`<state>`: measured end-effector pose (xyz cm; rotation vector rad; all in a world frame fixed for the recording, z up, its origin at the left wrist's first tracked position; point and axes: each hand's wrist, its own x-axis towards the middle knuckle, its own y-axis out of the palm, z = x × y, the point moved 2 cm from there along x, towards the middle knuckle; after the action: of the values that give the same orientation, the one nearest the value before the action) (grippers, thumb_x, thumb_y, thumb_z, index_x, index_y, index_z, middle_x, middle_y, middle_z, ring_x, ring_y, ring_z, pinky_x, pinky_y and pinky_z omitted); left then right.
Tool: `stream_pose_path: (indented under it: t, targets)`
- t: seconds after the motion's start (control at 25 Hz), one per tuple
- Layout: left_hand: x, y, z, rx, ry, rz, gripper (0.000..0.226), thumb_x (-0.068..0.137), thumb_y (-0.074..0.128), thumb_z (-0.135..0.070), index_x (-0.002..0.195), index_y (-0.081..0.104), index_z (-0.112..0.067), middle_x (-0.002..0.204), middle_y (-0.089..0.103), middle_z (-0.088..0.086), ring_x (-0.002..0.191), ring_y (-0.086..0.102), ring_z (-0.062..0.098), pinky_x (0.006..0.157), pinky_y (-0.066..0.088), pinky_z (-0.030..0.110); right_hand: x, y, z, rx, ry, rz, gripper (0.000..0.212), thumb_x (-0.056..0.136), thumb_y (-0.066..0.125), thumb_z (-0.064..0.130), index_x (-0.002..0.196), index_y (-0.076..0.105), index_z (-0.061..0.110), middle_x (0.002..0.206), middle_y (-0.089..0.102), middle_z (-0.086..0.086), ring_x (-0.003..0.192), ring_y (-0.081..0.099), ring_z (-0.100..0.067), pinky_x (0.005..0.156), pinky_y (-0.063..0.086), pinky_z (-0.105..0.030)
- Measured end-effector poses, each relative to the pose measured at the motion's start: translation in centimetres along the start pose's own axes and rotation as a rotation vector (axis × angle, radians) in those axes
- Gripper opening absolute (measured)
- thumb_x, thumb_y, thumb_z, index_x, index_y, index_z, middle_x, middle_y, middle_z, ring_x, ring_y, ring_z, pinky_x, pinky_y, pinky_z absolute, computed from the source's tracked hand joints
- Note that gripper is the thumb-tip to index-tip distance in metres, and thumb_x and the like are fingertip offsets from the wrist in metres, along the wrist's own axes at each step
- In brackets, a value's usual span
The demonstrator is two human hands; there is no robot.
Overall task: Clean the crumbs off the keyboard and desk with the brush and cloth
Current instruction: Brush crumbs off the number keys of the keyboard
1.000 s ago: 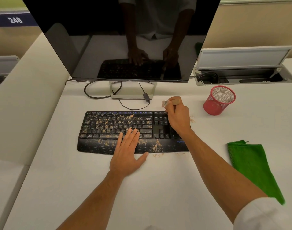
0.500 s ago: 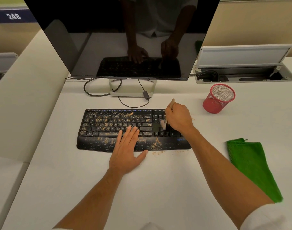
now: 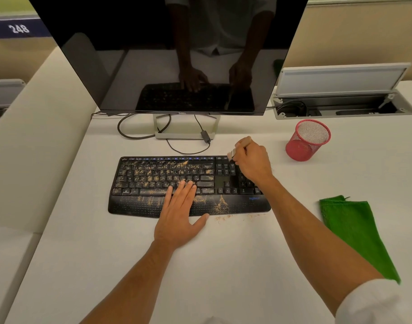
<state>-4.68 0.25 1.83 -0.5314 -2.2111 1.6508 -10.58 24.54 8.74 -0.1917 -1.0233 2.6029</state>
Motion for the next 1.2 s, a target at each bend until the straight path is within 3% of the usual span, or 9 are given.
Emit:
stream_pose_path:
  t: [0.12,0.24,0.4,0.48,0.6,0.72,0.92,1.2]
  targets:
    - [0.0,0.0,0.0,0.004,0.0,0.001,0.083,0.093,0.039,-0.066,0.157,0.019,-0.017,0.164,0.011,-0.005,0.151,-0.007,0.008,0.123,-0.006,0.04,-0.3,0.1,-0.2,-0.03,0.01,0.056,0.059,0.104,0.029,0.035,0.072,0.067,0.002,0.063,0.068,-0.009,0.062,0.067,-0.026,0.072,0.058,-0.044]
    - [0.0,0.0,0.0,0.005,-0.001,0.002,0.083,0.093,0.039,-0.066,0.157,0.019,-0.017,0.164,0.01,-0.005,0.151,-0.007,0.008,0.123,-0.005,0.04,0.0,-0.4,0.0,-0.051,0.064,0.213,0.048,0.1,0.039,0.024,0.075,0.068,-0.005,0.062,0.069,-0.015,0.057,0.068,-0.031,0.071,0.06,-0.045]
    - [0.0,0.0,0.1,0.002,-0.004,0.007,0.083,0.093,0.036,-0.067,0.157,0.019,-0.018,0.165,0.01,-0.006,0.151,-0.008,0.007,0.123,-0.006,0.04,0.6,-1.6,0.4,0.067,0.058,-0.086,0.048,0.108,0.033,0.028,0.089,0.067,0.001,0.072,0.071,-0.011,0.065,0.068,-0.022,0.063,0.055,-0.03]
    - [0.0,0.1,0.1,0.0,-0.001,0.004,0.083,0.093,0.036,-0.067,0.157,0.019,-0.018,0.165,0.01,-0.005,0.151,-0.007,0.008,0.123,-0.005,0.041,0.6,-1.5,0.2,0.03,0.031,-0.146,0.045,0.109,0.031,0.027,0.094,0.065,0.002,0.078,0.07,-0.012,0.071,0.066,-0.025,0.06,0.048,-0.027]
    - [0.0,0.0,0.0,0.0,0.0,-0.003,0.082,0.093,0.036,-0.067,0.157,0.021,-0.017,0.164,0.012,-0.005,0.151,-0.006,0.008,0.123,-0.005,0.041,0.3,-1.0,-0.5,0.002,0.045,-0.103,0.047,0.108,0.029,0.029,0.095,0.066,0.003,0.08,0.071,-0.011,0.074,0.067,-0.027,0.069,0.053,-0.034]
    - [0.0,0.1,0.0,0.001,0.002,-0.004,0.083,0.093,0.035,-0.067,0.157,0.021,-0.017,0.164,0.012,-0.005,0.151,-0.006,0.009,0.123,-0.005,0.041,-0.3,-0.8,-0.9,0.013,0.076,-0.079,0.058,0.109,0.026,0.032,0.083,0.07,0.003,0.073,0.072,-0.008,0.069,0.068,-0.023,0.076,0.057,-0.037]
    - [-0.1,0.0,0.0,-0.009,0.007,-0.025,0.081,0.093,0.041,-0.064,0.156,0.024,-0.016,0.164,0.015,-0.005,0.152,-0.003,0.008,0.123,-0.005,0.039,-2.2,-0.8,-1.7,0.056,0.099,-0.027,0.057,0.106,0.034,0.027,0.067,0.068,0.004,0.062,0.07,-0.006,0.062,0.068,-0.026,0.074,0.058,-0.043]
    - [-0.1,-0.1,0.1,-0.003,0.007,-0.015,0.082,0.093,0.041,-0.065,0.157,0.02,-0.018,0.164,0.011,-0.006,0.151,-0.007,0.007,0.123,-0.008,0.038,-6.4,-1.3,-3.1,0.074,0.112,0.032,0.05,0.105,0.039,0.026,0.071,0.071,0.009,0.064,0.071,-0.002,0.062,0.069,-0.021,0.072,0.059,-0.043]
